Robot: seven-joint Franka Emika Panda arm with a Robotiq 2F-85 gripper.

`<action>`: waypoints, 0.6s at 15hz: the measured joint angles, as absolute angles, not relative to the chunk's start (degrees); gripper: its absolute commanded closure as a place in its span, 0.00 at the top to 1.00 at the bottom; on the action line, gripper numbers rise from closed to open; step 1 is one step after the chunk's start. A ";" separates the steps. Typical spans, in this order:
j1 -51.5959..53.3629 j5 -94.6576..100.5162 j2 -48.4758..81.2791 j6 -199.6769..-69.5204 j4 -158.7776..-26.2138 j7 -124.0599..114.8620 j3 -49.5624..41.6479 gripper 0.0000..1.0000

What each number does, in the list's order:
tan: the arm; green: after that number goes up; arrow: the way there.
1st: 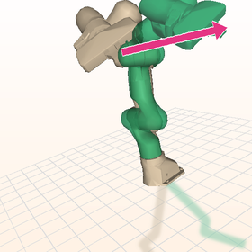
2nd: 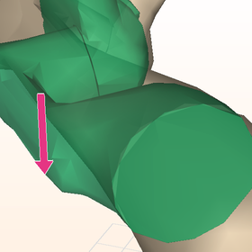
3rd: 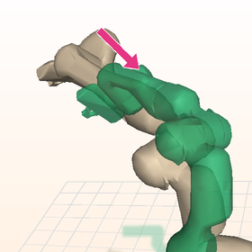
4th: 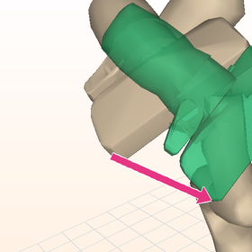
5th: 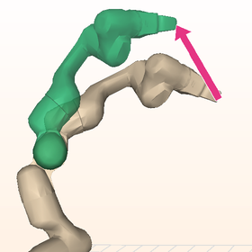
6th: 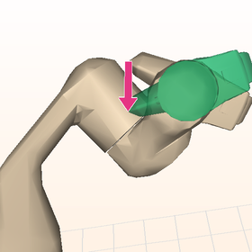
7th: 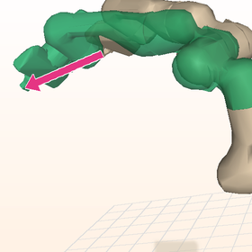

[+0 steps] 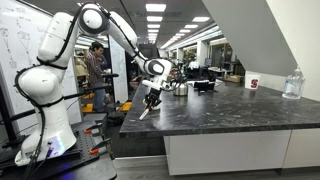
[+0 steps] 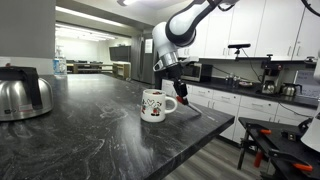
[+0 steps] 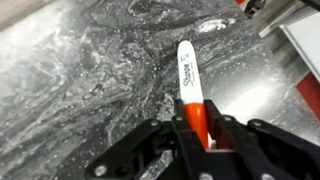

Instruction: Put the marker in the cup, then move the cup to the left and remove the marker from the cup

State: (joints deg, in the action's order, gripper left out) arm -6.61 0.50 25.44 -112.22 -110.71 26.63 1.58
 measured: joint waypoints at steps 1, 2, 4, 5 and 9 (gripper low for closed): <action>-6.79 0.02 25.14 -112.63 -111.59 25.82 1.57 0.58; -6.94 -0.44 24.89 -113.35 -112.31 25.22 1.57 0.66; -7.03 -1.04 24.33 -116.33 -113.36 24.73 1.57 0.80; -7.00 -1.07 23.87 -118.44 -113.85 24.72 1.58 0.88; -6.49 -0.86 19.73 -125.27 -116.29 24.73 1.98 1.00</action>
